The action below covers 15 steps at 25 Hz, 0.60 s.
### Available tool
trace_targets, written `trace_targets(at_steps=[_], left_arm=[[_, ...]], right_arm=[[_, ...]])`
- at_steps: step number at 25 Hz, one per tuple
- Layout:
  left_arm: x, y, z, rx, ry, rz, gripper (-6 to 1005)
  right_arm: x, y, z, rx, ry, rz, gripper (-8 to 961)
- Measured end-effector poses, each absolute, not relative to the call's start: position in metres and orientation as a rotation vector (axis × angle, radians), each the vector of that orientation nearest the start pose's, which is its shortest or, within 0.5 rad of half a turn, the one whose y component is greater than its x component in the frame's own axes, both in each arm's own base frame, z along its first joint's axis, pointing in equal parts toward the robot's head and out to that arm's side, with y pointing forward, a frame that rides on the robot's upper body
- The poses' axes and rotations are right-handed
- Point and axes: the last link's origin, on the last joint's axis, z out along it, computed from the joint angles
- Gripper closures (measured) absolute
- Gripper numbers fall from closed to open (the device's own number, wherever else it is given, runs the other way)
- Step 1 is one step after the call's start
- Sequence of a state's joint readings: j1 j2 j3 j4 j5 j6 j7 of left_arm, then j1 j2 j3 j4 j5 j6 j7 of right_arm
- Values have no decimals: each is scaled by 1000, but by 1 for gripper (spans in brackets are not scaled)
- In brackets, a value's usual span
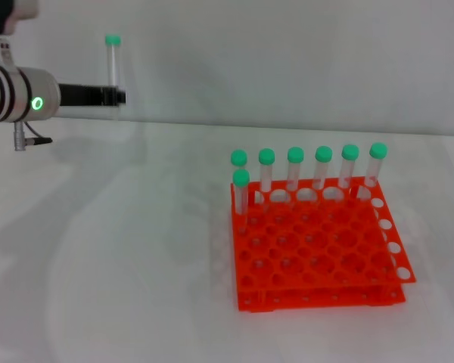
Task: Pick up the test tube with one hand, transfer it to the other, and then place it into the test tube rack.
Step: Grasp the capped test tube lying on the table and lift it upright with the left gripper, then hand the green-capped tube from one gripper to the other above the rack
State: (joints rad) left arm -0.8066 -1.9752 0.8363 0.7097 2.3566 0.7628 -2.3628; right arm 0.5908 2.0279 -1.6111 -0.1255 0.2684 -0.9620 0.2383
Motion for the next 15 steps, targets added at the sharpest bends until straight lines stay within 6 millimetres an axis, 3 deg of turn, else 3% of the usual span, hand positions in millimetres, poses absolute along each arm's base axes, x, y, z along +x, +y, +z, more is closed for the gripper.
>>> trace_targets(at_steps=[7, 11, 15], left_arm=[[-246, 453, 78, -1988, -816, -734, 800], [-234, 411, 70, -2171, -515, -953, 800], [-231, 376, 63, -2321, -375, -1047, 801]], right_arm=[[317, 399, 27, -1552, 644, 738, 201], [306, 400, 24, -1594, 667, 827, 206], [294, 394, 22, -1655, 656, 947, 210]])
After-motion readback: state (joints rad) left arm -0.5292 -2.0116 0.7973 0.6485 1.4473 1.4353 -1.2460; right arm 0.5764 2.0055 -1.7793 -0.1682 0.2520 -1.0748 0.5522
